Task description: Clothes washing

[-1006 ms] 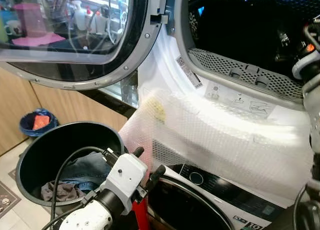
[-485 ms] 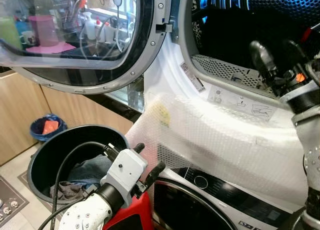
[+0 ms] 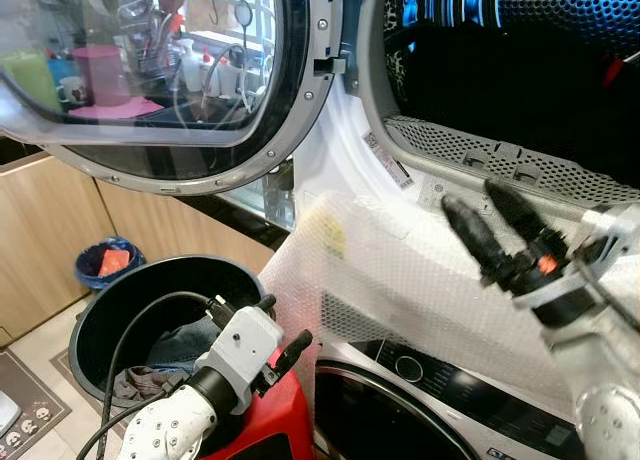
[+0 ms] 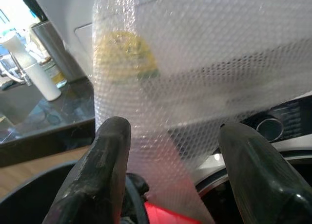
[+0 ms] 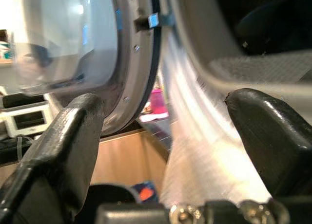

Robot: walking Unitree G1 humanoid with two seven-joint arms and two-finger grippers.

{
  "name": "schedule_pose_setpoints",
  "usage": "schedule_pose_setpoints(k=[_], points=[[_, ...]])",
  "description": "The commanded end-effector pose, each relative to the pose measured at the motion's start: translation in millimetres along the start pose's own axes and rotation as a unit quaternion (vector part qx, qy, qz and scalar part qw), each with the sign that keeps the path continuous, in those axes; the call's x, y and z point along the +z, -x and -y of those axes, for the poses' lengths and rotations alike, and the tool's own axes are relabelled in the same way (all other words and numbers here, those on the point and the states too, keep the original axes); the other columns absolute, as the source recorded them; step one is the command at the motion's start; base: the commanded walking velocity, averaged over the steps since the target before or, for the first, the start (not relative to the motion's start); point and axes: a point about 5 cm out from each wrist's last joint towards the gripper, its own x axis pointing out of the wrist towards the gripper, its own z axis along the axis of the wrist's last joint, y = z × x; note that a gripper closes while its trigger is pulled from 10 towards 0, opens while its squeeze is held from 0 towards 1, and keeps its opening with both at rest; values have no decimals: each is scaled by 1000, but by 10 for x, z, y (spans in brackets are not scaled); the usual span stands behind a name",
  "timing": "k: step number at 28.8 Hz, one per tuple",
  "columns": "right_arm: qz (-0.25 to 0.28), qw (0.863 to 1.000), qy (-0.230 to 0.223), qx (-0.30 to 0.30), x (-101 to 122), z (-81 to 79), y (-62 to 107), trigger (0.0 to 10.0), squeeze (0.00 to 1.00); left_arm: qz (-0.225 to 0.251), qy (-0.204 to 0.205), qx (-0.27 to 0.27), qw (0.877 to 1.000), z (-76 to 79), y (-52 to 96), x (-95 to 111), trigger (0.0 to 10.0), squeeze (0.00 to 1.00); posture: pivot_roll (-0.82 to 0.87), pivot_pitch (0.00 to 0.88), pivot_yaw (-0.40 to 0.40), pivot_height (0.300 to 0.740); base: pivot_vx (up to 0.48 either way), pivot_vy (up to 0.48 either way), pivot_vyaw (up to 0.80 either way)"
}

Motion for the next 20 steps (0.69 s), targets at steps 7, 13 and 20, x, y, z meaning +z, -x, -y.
schedule_pose_setpoints(k=[7,13,20], points=[[-63,996,-62,32,-451,-93,297,10000,0,-9,11,-75,997,120,-49,-218,10000,0,88,0,-15,740,0,0,0],[-118,988,-99,26,-772,-140,569,10000,0,-32,47,-150,987,264,-31,-480,10000,0,69,0,-4,740,0,0,0],[-173,976,-126,-34,-1064,-62,846,10000,0,-81,120,-192,971,376,16,-818,10000,0,53,0,2,740,0,0,0]])
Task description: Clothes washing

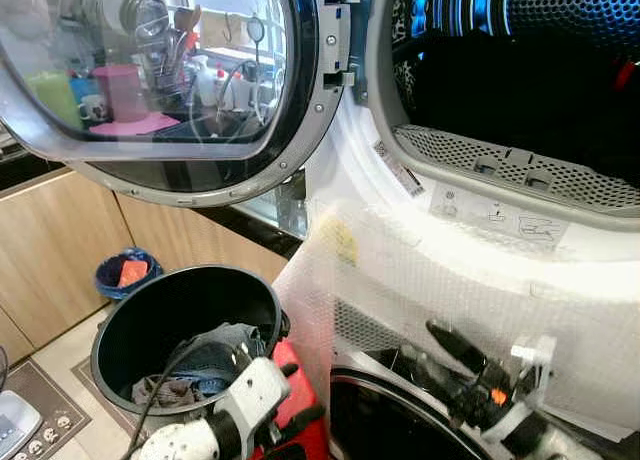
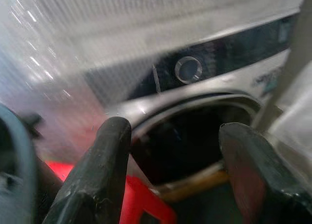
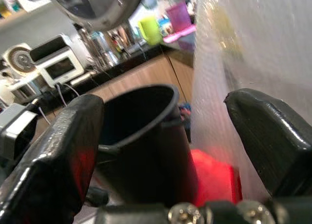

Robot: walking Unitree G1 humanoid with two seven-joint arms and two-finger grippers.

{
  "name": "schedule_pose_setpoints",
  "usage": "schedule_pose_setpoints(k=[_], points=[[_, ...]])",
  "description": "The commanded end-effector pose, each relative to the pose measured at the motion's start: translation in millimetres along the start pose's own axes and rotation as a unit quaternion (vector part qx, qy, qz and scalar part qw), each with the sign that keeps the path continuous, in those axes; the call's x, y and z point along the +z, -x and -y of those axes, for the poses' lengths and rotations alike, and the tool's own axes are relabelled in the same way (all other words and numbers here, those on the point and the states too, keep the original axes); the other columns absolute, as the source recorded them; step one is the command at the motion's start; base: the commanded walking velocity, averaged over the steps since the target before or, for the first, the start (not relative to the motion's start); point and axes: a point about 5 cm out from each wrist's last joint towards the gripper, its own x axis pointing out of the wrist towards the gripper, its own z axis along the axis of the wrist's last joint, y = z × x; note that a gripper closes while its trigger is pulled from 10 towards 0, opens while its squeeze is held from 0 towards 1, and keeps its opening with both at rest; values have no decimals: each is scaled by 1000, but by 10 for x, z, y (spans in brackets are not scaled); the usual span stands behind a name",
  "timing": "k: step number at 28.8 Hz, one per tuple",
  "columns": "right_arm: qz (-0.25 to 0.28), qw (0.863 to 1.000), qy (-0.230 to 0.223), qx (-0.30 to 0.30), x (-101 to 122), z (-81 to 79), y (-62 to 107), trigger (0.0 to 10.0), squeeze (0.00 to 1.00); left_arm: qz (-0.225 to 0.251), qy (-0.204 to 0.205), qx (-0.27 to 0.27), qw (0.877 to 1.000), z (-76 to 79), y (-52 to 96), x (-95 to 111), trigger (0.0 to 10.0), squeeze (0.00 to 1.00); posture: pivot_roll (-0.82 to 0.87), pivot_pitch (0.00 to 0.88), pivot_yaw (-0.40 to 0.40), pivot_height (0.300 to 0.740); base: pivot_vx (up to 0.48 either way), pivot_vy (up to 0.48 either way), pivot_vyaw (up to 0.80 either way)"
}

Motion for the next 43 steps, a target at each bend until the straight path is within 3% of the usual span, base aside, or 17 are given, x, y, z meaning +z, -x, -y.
schedule_pose_setpoints(k=[1,2,5,9,16,19,22,31,36,43], points=[[-10,999,-13,-31,-66,83,57,10000,0,-15,11,-13,1000,-1,-1,-116,10000,0,49,0,3,740,0,0,0],[-11,999,-16,-45,-99,123,79,10000,0,-19,4,-15,1000,-6,-4,-145,10000,0,47,0,3,740,0,0,0],[-16,995,-18,-98,-206,259,150,10000,0,-38,38,-26,998,-13,-36,-314,10000,0,40,0,5,740,0,0,0],[-18,987,-16,-159,-316,404,208,10000,0,-74,37,-35,996,-2,-90,-505,10000,0,30,0,8,740,0,0,0],[-45,960,-31,-276,-648,625,319,10000,0,-148,45,-57,986,76,-153,-882,10000,0,13,0,14,740,0,0,0],[-56,949,-45,-309,-801,652,367,10000,0,-173,44,-72,981,125,-168,-992,10000,0,10,0,17,740,0,0,0],[-59,946,-51,-316,-850,650,375,10000,0,-178,49,-76,980,136,-177,-1015,10000,0,7,0,19,740,0,0,0],[-133,917,-56,-371,-1222,638,547,10000,0,-276,32,-82,957,218,-122,-1339,10000,0,-17,0,50,740,0,0,0],[-197,888,-49,-413,-1396,621,664,10000,0,-347,16,-29,937,208,-22,-1512,10000,0,-15,0,58,740,0,0,0],[-259,861,-30,-436,-1535,575,684,10000,0,-392,16,27,919,218,127,-1656,10000,0,6,0,44,740,0,0,0]])
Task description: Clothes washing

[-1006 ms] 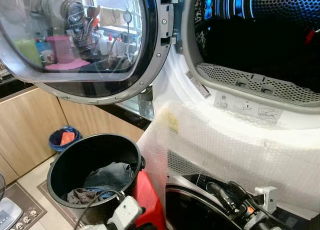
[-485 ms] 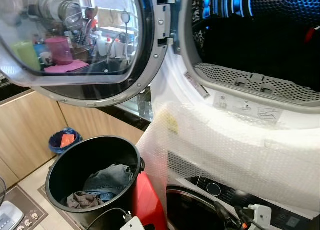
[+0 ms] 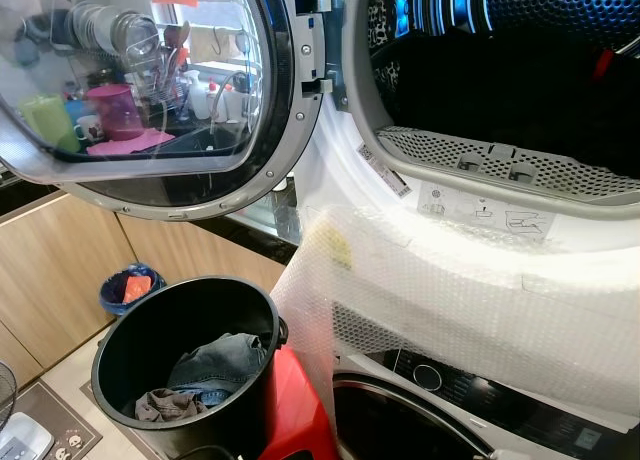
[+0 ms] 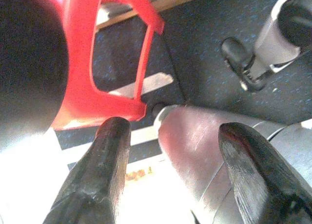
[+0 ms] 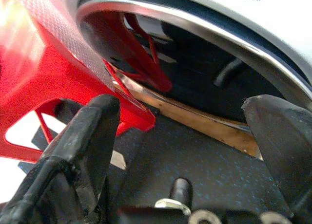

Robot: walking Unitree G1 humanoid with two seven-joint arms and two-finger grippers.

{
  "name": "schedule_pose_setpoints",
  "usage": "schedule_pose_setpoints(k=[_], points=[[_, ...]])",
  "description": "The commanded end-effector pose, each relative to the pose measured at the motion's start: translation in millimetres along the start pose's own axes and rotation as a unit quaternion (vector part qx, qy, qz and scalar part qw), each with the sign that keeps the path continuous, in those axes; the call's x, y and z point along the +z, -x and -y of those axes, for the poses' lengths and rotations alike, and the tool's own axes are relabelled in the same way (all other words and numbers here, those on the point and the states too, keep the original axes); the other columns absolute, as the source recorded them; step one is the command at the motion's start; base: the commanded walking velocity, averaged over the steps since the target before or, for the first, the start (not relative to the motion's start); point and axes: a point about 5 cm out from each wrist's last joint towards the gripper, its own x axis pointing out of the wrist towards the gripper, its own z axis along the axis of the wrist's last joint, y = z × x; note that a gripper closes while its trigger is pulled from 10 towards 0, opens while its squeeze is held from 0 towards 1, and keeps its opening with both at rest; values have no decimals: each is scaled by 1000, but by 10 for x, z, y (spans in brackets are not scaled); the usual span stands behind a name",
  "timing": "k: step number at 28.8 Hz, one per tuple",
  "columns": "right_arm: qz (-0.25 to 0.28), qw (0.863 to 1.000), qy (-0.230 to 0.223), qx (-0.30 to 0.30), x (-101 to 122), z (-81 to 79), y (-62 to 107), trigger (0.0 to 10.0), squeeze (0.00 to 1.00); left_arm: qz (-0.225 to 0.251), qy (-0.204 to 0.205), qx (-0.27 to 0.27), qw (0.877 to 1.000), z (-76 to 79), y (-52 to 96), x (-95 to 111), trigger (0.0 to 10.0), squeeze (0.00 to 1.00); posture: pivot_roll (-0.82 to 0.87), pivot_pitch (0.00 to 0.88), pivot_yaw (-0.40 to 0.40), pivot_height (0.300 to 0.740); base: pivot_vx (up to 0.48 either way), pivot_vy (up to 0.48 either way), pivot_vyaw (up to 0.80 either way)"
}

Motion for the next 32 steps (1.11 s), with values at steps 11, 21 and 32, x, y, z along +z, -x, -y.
schedule_pose_setpoints(k=[11,21,32], points=[[-80,994,72,-28,-172,-98,-24,10000,0,-43,117,110,986,-25,21,-209,10000,0,74,0,-39,740,0,0,0],[-115,989,87,-33,-280,-183,-20,10000,0,-27,186,151,970,-50,4,-147,10000,0,104,0,-84,740,0,0,0],[-123,987,103,-19,-276,-268,-46,10000,0,-16,228,174,958,-128,23,-133,10000,0,103,0,-80,740,0,0,0]])
